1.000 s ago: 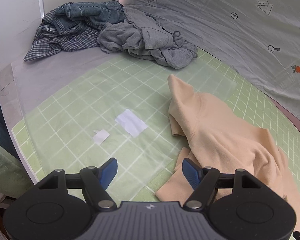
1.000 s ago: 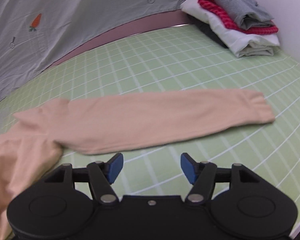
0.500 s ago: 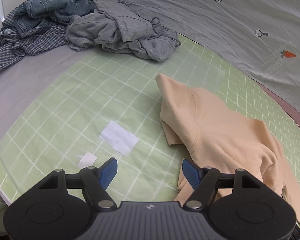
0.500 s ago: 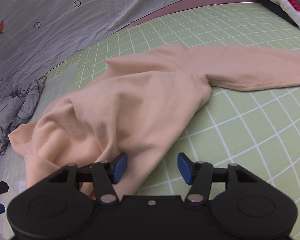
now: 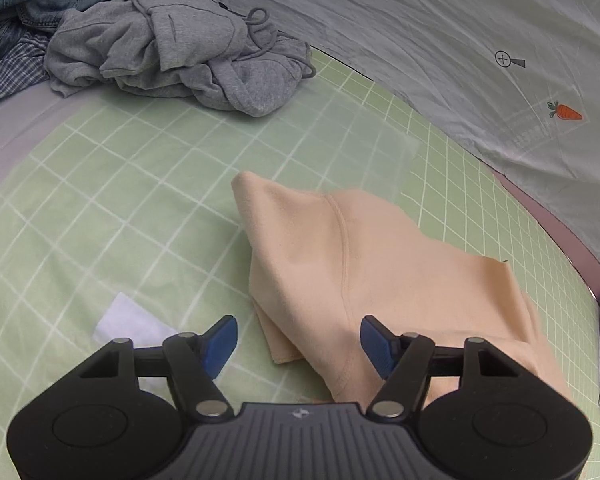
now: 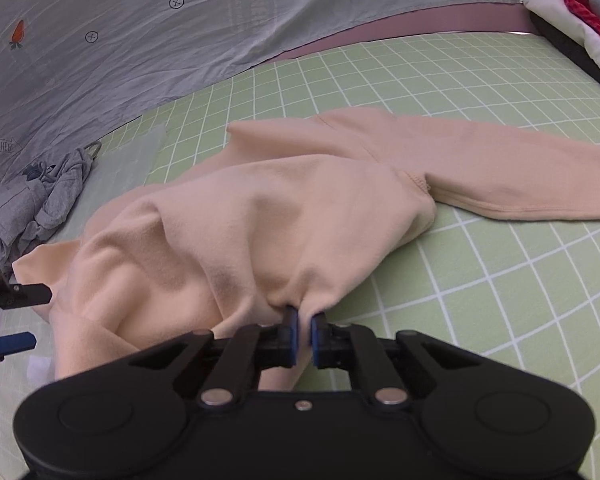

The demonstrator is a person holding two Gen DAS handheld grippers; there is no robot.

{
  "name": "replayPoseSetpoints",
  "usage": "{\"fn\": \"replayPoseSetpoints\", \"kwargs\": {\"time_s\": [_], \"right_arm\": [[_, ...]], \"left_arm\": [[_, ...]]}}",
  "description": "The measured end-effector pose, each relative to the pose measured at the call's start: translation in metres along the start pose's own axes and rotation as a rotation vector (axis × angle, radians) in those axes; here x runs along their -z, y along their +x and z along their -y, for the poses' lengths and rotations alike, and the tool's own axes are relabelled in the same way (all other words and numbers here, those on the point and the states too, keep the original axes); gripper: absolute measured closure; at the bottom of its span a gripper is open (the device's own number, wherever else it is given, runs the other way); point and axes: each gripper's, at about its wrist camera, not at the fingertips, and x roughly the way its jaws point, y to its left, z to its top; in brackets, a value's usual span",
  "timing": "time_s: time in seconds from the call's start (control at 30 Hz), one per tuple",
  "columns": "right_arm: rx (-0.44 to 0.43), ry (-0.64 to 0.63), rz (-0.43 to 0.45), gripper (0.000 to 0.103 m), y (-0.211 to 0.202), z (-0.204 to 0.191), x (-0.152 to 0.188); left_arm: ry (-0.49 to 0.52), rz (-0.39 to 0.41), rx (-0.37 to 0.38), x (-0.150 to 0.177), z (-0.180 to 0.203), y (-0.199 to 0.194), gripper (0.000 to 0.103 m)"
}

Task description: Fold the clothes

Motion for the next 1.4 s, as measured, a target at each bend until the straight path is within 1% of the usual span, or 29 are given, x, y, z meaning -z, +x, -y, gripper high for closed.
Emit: {"fn": "replayPoseSetpoints", "kwargs": {"time_s": [0.07,0.1,0.13,0.17,0.3,0.37,0.4,0.47,0.57,0.6,0.63,0.67,0.7,0.73,0.77,0.8,0.83,0.87,0.93,1.03,1.13,1.23,1.4], "right_arm": [[0.006,-0.015,0.009,0.097,-0.002,0.002,-0.002],[0.013,-0.020,0.013,0.097,-0.003,0.004,-0.004],[0.019,-0.024,0.017,0.097,-0.004,0.006,-0.006],[0.024,-0.028,0.019,0.097,-0.005,0.009,-0.008],[0.072,-0.065,0.041,0.098,-0.009,0.021,-0.021],[0.096,-0.072,0.055,0.098,-0.012,0.030,-0.030],[0.106,-0.075,0.065,0.098,-0.014,0.034,-0.037],[0.133,-0.102,0.098,0.098,-0.018,0.043,-0.053],[0.160,-0.171,0.161,0.098,-0.021,0.041,-0.075],[0.164,-0.190,0.179,0.098,-0.021,0.039,-0.081],[0.161,-0.169,0.162,0.098,-0.016,0.039,-0.084],[0.157,-0.148,0.144,0.098,-0.011,0.039,-0.087],[0.154,-0.127,0.127,0.097,-0.006,0.040,-0.090],[0.151,-0.107,0.110,0.095,-0.001,0.040,-0.093],[0.148,-0.085,0.093,0.094,0.004,0.040,-0.096],[0.150,-0.060,0.082,0.090,0.006,0.042,-0.093],[0.153,-0.034,0.071,0.082,0.008,0.044,-0.091],[0.155,-0.009,0.059,0.079,0.010,0.046,-0.088],[0.159,0.041,0.037,0.071,0.014,0.050,-0.083],[0.166,0.072,0.018,0.066,0.013,0.053,-0.077],[0.160,0.103,0.011,0.062,0.010,0.055,-0.071],[0.152,0.127,0.007,0.059,0.006,0.056,-0.066],[0.139,0.165,0.011,0.057,-0.006,0.058,-0.055]], "left_arm": [[0.016,-0.010,0.004,-0.004,0.002,0.010,0.058],[0.024,-0.015,0.004,-0.007,0.002,0.014,0.072],[0.030,-0.014,0.002,-0.010,0.003,0.016,0.089],[0.036,-0.012,0.000,-0.013,0.003,0.018,0.095],[0.061,-0.008,-0.008,-0.025,0.004,0.027,0.097],[0.072,-0.002,-0.008,-0.033,0.005,0.030,0.097],[0.076,0.012,0.001,-0.043,0.006,0.031,0.097],[0.099,0.049,0.019,-0.061,0.015,0.032,0.097],[0.140,0.103,0.040,-0.084,0.031,0.032,0.096],[0.137,0.098,0.038,-0.082,0.032,0.032,0.095],[0.134,0.093,0.037,-0.081,0.033,0.032,0.090],[0.131,0.089,0.035,-0.080,0.035,0.032,0.089],[0.128,0.084,0.033,-0.079,0.036,0.032,0.084],[0.125,0.079,0.032,-0.078,0.037,0.031,0.075],[0.122,0.075,0.030,-0.077,0.039,0.031,0.072],[0.119,0.070,0.028,-0.075,0.040,0.031,0.070],[0.116,0.065,0.027,-0.074,0.041,0.031,0.069],[0.115,0.059,0.024,-0.071,0.042,0.030,0.068],[0.123,0.049,0.006,-0.061,0.039,0.026,0.061],[0.110,0.049,-0.025,-0.045,0.032,0.019,0.055],[0.088,0.033,-0.029,-0.030,0.027,0.012,0.053],[0.087,0.017,-0.023,-0.016,0.026,0.006,0.052],[0.111,-0.001,0.048,0.005,0.036,-0.005,0.046]]}}
